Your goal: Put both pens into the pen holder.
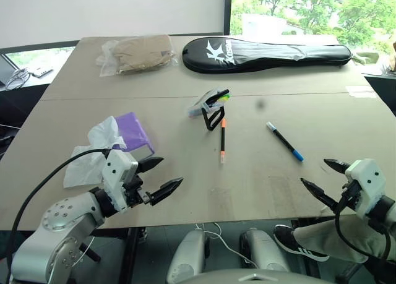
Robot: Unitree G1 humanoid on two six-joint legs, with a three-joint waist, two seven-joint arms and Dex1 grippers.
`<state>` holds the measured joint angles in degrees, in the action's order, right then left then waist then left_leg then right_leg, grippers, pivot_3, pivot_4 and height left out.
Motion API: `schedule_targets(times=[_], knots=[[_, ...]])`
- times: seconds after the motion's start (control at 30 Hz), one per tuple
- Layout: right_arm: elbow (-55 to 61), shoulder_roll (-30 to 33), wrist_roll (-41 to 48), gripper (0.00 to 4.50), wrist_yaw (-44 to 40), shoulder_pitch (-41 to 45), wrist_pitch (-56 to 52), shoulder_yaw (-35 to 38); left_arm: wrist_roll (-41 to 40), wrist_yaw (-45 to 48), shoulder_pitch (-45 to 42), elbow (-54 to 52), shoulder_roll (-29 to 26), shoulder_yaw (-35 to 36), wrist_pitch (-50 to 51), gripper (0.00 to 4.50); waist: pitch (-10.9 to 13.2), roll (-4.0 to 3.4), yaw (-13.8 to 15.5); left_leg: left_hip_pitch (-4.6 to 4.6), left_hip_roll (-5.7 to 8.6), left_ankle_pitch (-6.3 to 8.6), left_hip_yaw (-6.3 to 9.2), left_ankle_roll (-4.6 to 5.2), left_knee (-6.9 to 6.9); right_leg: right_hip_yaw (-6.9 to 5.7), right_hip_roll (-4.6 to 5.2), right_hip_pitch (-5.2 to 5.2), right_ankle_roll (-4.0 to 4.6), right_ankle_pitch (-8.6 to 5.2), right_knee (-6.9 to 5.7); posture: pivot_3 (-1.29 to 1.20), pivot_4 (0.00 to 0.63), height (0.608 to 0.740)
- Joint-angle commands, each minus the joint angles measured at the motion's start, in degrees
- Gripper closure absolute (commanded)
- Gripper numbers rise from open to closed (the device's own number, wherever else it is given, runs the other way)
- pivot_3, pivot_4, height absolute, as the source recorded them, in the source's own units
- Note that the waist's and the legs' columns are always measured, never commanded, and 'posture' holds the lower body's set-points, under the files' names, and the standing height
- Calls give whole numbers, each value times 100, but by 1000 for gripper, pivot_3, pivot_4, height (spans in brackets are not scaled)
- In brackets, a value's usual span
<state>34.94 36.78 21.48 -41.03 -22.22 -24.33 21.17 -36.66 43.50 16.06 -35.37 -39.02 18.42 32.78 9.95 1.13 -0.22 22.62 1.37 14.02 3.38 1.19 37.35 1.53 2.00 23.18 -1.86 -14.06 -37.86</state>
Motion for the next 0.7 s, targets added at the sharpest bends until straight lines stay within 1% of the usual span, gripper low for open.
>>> schedule_targets(times=[0.03, 0.1, 0.13, 0.23, 0.27, 0.33, 0.4, 0.47, 0.5, 0.53, 0.57, 0.6, 0.63, 0.67, 0.7], knots=[[168, 264, 94, 50, 220, 672, -687, -258, -8, 149, -141, -130, -68, -64, -218, 8, 0, 0, -8, 0, 0, 0, 0, 0, 0, 0, 0, 0, 0, 0, 0, 0, 150, 740], [125, 636, 19, 50, 631, 1938, -2134, -932, 71, 404, -412, -224, -156, -256, -481, 8, 9, 0, -115, -5, -3, 0, -10, 0, 3, 7, -2, -1, 1, 0, -2, 0, 150, 740], [-1, 656, 79, 50, 751, 2497, -2626, -1170, 78, 517, -533, -248, -189, -335, -561, 8, 9, -6, -118, -12, -7, -1, -36, 1, 9, 6, -2, 1, 7, 7, -5, 0, 150, 740], [-517, 512, 144, 50, 989, 3626, -3595, -1631, 109, 735, -771, -256, -304, -509, -700, 8, 2, 3, -48, -18, -10, -1, -23, 1, 5, 3, -4, -4, 19, 12, -2, 0, 150, 740], [-707, 483, 118, 50, 1063, 3915, -3896, -1784, 109, 766, -833, -262, -334, -550, -727, 8, 2, 3, -15, -13, -10, 0, -11, -1, -2, -8, -6, -3, 33, 19, 0, 0, 150, 740], [-1244, 428, 66, 50, 1166, 4469, -4528, -2111, 34, 763, -995, -292, -343, -614, -679, 8, 3, 3, 21, 32, -6, -1, 8, -2, -5, -27, -4, 28, 19, 29, 0, 0, 150, 740], [-1764, 378, 24, 50, 1186, 4865, -4846, -2356, 50, 788, -1112, -333, -354, -685, -686, 8, 4, 0, 39, 51, -1, -1, 6, -5, -9, -27, 2, 47, 17, 29, 4, 0, 150, 740], [-2259, 477, -12, 50, 980, 5119, -4889, -2711, 36, 736, -1300, -380, -325, -772, -656, 8, 5, -1, 24, 59, 0, -2, 1, -7, -11, -26, 7, 51, 14, 30, 15, 0, 150, 740], [-2423, 525, -17, 625, 900, 5184, -4914, -2833, 23, 697, -1374, -381, -312, -801, -628, 0, 3, 2, 12, 64, 2, -2, 1, -6, -10, -27, 9, 52, 13, 30, 20, 0, 150, 740], [-2539, 569, -41, 944, 848, 5218, -4910, -2935, 31, 673, -1429, -373, -307, -828, -617, 0, 2, 4, 11, 63, 2, 3, 0, 2, -8, -27, 10, 50, 12, 31, 21, 0, 150, 740], [-2623, 599, -68, 1356, 827, 5236, -4898, -3005, 32, 645, -1480, -354, -293, -848, -603, 0, 2, 4, 10, 63, 2, 4, 2, 3, -6, -29, 11, 48, 12, 31, 21, 0, 150, 740], [-2676, 627, -91, 1894, 814, 5251, -4887, -3056, 1, 584, -1556, -338, -267, -863, -551, 0, 1, 5, 13, 58, 2, 4, 2, 4, -6, -29, 11, 43, 11, 31, 21, 0, 150, 740], [-2698, 644, -104, 2158, 797, 5260, -4885, -3078, -86, 461, -1668, -329, -216, -866, -446, 0, 1, 5, 16, 49, 2, 5, 3, 6, -6, -31, 10, 35, 11, 31, 19, 0, 150, 740], [-2699, 655, -106, 2631, 783, 5263, -4891, -3080, -189, 338, -1770, -327, -161, -860, -340, 0, 0, 6, 18, 42, 2, 5, 7, 6, -6, -35, 9, 28, 11, 30, 17, 0, 150, 740], [-2672, 668, -100, 3262, 777, 5254, -4905, -3064, -384, 179, -1890, -335, -96, -842, -153, 0, 0, 7, 19, 35, 2, 5, 10, 6, -6, -39, 8, 22, 11, 30, 16, 0, 150, 740]])
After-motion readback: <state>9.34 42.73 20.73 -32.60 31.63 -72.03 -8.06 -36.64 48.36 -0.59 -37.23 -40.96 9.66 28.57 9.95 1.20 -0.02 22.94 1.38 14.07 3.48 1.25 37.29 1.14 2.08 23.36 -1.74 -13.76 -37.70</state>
